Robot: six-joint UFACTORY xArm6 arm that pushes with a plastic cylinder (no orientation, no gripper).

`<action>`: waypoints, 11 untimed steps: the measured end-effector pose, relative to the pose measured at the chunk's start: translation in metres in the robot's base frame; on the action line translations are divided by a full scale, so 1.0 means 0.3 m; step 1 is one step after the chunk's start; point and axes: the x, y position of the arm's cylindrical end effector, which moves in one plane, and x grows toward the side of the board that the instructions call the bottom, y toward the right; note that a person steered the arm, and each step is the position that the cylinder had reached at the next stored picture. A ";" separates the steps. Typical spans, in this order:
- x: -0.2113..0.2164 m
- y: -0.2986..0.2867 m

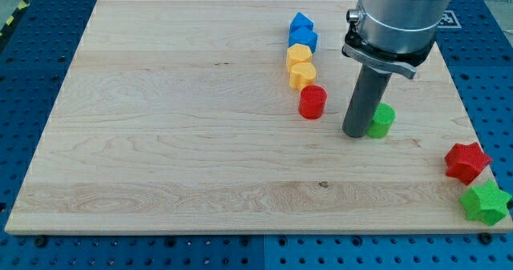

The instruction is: Move green circle above red star

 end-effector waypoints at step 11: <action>-0.003 0.190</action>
